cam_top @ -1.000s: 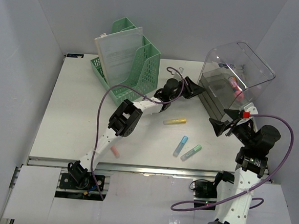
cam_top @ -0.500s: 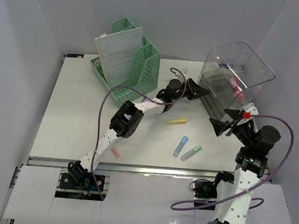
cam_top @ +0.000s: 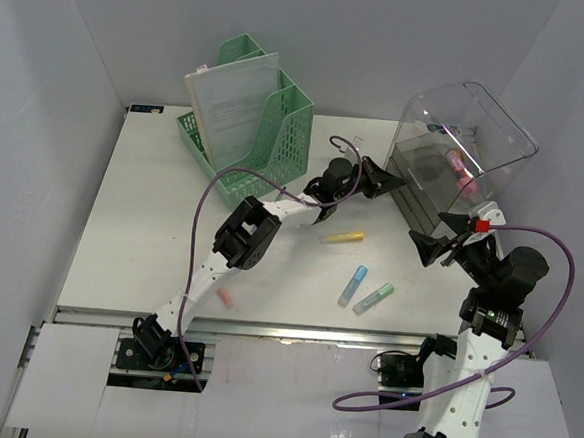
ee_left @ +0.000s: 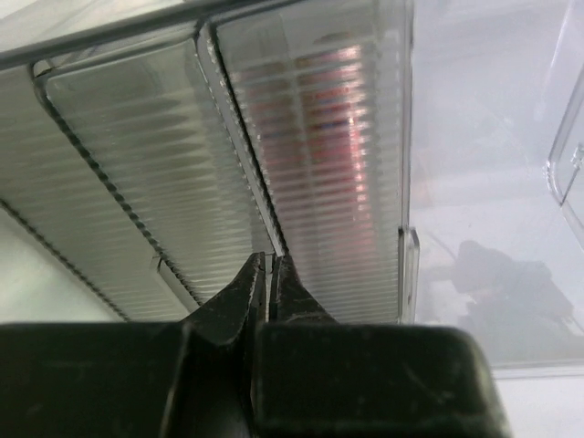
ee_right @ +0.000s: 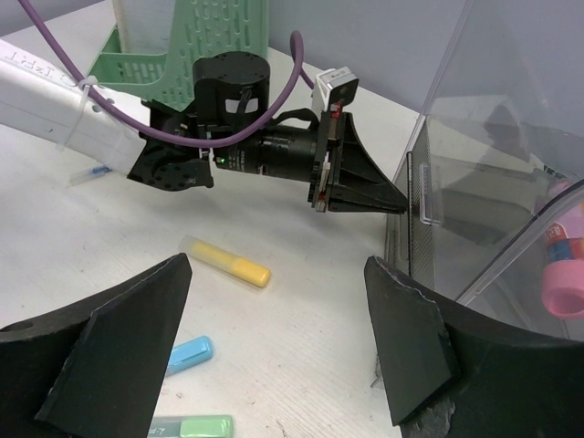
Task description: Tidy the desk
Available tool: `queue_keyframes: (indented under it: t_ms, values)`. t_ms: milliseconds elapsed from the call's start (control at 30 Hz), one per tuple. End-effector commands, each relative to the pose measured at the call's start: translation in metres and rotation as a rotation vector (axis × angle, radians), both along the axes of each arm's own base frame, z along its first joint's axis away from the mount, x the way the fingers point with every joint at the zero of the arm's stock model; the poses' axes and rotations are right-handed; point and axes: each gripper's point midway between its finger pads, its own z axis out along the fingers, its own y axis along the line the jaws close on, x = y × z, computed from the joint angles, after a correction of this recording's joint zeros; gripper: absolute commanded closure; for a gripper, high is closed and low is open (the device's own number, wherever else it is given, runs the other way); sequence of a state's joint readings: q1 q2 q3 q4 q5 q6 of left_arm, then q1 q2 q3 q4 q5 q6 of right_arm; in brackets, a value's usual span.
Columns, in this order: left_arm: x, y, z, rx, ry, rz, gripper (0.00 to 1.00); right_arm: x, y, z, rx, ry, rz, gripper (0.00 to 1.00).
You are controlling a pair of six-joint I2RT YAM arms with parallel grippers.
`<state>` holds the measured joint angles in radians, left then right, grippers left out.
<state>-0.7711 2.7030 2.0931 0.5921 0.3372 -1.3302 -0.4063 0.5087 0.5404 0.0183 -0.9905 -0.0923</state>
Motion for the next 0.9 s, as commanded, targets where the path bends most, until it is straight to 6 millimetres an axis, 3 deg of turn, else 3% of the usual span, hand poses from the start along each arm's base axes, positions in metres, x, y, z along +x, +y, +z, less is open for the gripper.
queue_keyframes:
  t_ms: [0, 233, 333, 500, 600, 667, 867]
  values:
    - [-0.016, 0.015, 0.033, 0.002, -0.074, 0.019, 1.00, -0.002, 0.000, 0.007, -0.015, -0.043, 0.000, 0.17]
    - [-0.036, 0.067, 0.035, 0.046, -0.089, 0.079, 1.00, -0.003, 0.000, 0.008, -0.015, -0.047, 0.005, 0.17]
    - [-0.043, 0.073, 0.033, 0.060, -0.085, 0.067, 0.95, -0.003, 0.001, 0.008, -0.014, -0.047, 0.010, 0.17]
    - [-0.047, 0.079, 0.030, 0.068, -0.063, 0.066, 0.74, -0.006, 0.004, 0.008, -0.020, -0.053, 0.032, 0.17]
    - [-0.047, 0.085, 0.035, 0.075, -0.069, 0.061, 0.43, -0.010, 0.012, 0.007, -0.026, -0.046, 0.105, 0.16]
    - [-0.047, 0.088, 0.040, 0.084, -0.085, 0.056, 0.31, -0.012, 0.017, 0.005, -0.028, -0.029, 0.178, 0.15]
    - [-0.054, 0.104, 0.060, 0.162, -0.197, 0.026, 0.21, -0.021, 0.028, -0.008, -0.084, 0.038, 0.382, 0.10]
